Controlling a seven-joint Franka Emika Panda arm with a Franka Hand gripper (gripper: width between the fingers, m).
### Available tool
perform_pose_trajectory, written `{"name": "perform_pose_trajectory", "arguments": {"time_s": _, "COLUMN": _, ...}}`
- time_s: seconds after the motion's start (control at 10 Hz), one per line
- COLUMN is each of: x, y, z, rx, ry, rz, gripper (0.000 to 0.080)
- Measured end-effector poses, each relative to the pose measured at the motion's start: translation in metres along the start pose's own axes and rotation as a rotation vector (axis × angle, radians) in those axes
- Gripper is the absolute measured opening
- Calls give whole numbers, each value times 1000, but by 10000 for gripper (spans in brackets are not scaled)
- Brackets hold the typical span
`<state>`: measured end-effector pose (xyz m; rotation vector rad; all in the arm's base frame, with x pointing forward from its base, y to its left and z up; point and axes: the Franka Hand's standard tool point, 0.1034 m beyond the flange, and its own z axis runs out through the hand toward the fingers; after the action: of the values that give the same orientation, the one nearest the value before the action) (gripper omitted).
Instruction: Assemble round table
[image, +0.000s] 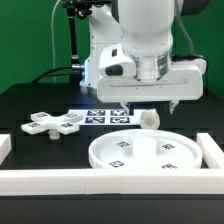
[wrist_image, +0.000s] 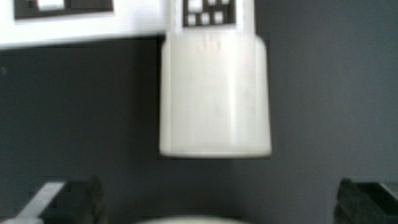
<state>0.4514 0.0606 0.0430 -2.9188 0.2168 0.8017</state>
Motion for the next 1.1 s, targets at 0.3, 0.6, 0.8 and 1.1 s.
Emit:
{"name": "perform_pose_trajectory", "arguments": {"time_s": 0.3, "x": -1, "y": -2, "z": 11, "rx": -6, "ry": -148, "rz": -1, "gripper": 649}}
{"name": "perform_pose_trajectory", "arguments": {"time_s": 0.6, "x": -1, "y": -4, "z": 21, "rx": -12, "ry": -331, "rz": -5, "gripper": 649}}
{"name": "perform_pose_trajectory", "arguments": {"time_s": 0.8, "x": -4, "y": -3, "z": 27, "rx": -15, "ry": -450, "rz": -14, "gripper": 649}}
{"name": "perform_pose_trajectory", "arguments": {"time_s": 1.1, "x": 1, "y": -2, "z": 34, "rx": -12, "ry": -466, "rz": -20, "gripper": 649}}
